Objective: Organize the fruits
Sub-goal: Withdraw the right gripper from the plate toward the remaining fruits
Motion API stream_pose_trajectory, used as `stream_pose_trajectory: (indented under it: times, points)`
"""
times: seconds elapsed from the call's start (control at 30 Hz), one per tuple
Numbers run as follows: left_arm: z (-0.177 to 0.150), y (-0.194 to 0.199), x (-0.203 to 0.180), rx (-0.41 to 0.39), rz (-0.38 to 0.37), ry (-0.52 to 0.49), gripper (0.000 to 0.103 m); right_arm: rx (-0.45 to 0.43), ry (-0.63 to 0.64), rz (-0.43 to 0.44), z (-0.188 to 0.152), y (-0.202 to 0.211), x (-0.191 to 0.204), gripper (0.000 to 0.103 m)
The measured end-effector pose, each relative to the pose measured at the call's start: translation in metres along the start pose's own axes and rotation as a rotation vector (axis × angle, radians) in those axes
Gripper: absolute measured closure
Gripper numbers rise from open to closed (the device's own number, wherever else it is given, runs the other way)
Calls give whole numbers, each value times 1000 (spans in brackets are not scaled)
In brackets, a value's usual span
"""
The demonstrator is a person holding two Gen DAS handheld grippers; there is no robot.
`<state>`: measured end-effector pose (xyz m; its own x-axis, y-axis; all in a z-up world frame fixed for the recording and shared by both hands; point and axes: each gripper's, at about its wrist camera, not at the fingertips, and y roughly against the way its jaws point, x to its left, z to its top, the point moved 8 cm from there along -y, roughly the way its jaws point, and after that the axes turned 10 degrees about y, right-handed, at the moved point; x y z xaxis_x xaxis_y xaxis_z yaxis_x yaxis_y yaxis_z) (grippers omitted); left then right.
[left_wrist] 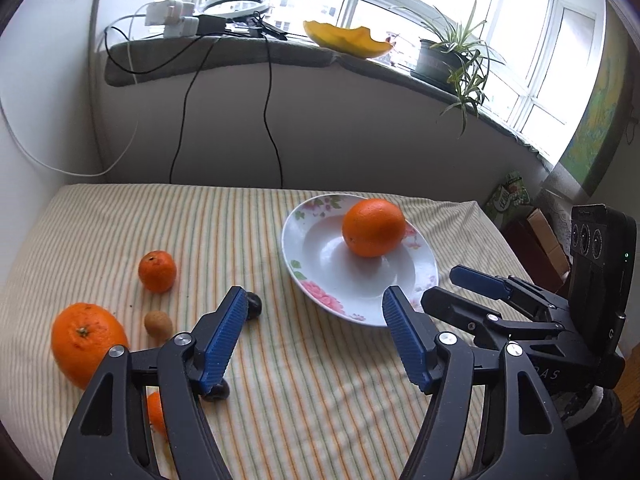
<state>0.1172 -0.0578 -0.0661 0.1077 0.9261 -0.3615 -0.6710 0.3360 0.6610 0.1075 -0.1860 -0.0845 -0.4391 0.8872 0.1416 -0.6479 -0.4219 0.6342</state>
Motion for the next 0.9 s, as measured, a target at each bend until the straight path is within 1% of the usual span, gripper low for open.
stream_pose_trajectory:
  times: [0.1, 0.2, 0.4, 0.53, 0.73, 0.9]
  points:
    - [0, 8, 10, -21, 7, 19, 33, -5, 10, 4, 1, -2, 5, 27]
    - [-1, 17, 21, -40, 31, 26, 33, -12, 24, 15, 4, -4, 14, 27]
    - [-8, 33, 51, -41, 79, 60, 33, -14, 47, 43, 14, -13, 33, 27]
    - [-14, 42, 75, -39, 115, 97, 33, 3, 82, 86, 21, -22, 49, 27]
    - [-21, 52, 109, -41, 144, 166, 33, 47, 166, 137, 27, -41, 81, 27]
    - [-25, 55, 130, -38, 159, 215, 33, 67, 200, 199, 33, -55, 106, 27]
